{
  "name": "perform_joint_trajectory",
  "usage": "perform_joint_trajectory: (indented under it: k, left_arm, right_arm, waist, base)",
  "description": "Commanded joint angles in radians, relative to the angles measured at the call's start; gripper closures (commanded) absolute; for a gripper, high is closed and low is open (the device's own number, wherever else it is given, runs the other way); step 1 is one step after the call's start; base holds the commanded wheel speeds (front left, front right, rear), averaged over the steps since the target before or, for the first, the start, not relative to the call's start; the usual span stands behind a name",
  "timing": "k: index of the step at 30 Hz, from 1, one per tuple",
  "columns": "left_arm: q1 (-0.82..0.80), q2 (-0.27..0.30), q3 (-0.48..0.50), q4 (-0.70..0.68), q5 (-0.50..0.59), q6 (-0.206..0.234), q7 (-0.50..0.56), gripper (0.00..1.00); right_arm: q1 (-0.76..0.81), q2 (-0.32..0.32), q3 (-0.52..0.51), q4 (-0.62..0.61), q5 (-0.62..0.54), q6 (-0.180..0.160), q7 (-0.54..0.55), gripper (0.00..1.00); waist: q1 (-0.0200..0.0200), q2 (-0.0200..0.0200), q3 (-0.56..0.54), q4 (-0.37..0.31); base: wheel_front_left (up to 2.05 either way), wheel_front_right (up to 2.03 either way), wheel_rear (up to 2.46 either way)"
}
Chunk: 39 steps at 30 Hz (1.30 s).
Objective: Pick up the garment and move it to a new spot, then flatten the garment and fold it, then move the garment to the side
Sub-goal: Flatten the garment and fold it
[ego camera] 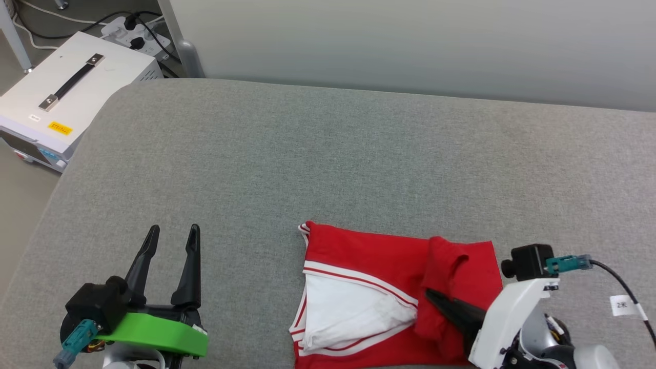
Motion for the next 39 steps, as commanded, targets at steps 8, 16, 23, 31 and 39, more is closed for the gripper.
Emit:
perform_joint_trajectory:
  k: [8, 16, 23, 31, 39]
  left_arm:
    - [-0.005, 0.003, -0.012, 0.009, -0.008, -0.005, -0.006, 0.00]
    - [-0.011, 0.008, -0.020, 0.012, -0.010, -0.005, -0.006, 0.00]
    - [-0.013, 0.009, -0.022, 0.014, -0.011, -0.005, -0.006, 0.00]
    - [-0.007, 0.007, -0.019, 0.019, -0.010, -0.005, -0.006, 0.00]
    - [0.001, 0.005, -0.013, 0.009, -0.006, -0.005, -0.006, 0.00]
  right_arm:
    - [-0.095, 0.001, 0.175, 0.138, 0.124, -0.001, -0.131, 1.00]
    - [-0.205, 0.002, 0.273, 0.294, 0.150, -0.001, -0.251, 1.00]
    - [-0.267, 0.002, 0.333, 0.419, 0.171, -0.001, -0.322, 0.00]
    - [-0.292, 0.002, 0.432, 0.391, 0.315, -0.001, -0.346, 0.00]
    - [-0.355, 0.002, 0.368, 0.347, 0.099, -0.001, -0.355, 0.00]
  waist:
    - [0.0000, 0.0119, 0.001, 0.024]
    - [0.0000, 0.0119, 0.004, 0.045]
    - [0.0000, 0.0119, 0.007, 0.055]
    - [0.0000, 0.0119, -0.007, 0.043]
    - [0.0000, 0.0119, -0.020, 0.020]
  base:
    - [0.00, 0.00, 0.00]
    - [0.00, 0.00, 0.00]
    - [0.00, 0.00, 0.00]
    - [0.00, 0.00, 0.00]
    - [0.00, 0.00, 0.00]
